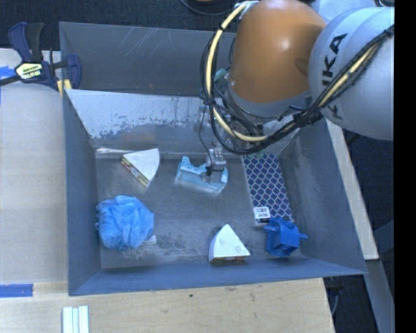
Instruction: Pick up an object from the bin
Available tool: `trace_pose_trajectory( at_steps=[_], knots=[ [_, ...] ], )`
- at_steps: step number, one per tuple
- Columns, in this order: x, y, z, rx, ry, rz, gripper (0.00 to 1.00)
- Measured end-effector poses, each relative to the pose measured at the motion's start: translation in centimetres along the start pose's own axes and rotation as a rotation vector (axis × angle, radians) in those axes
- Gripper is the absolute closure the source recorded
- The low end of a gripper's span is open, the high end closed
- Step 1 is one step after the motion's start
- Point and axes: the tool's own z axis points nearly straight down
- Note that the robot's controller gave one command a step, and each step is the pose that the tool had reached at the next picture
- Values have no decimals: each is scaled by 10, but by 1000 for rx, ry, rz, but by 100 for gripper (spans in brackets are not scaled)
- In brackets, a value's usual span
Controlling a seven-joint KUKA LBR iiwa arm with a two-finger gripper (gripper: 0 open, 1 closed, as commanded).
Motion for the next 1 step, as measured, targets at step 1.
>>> trace_pose_trajectory(
  at_steps=[1],
  knots=[
    [0, 0, 0, 0, 0, 0, 0]
  ],
)
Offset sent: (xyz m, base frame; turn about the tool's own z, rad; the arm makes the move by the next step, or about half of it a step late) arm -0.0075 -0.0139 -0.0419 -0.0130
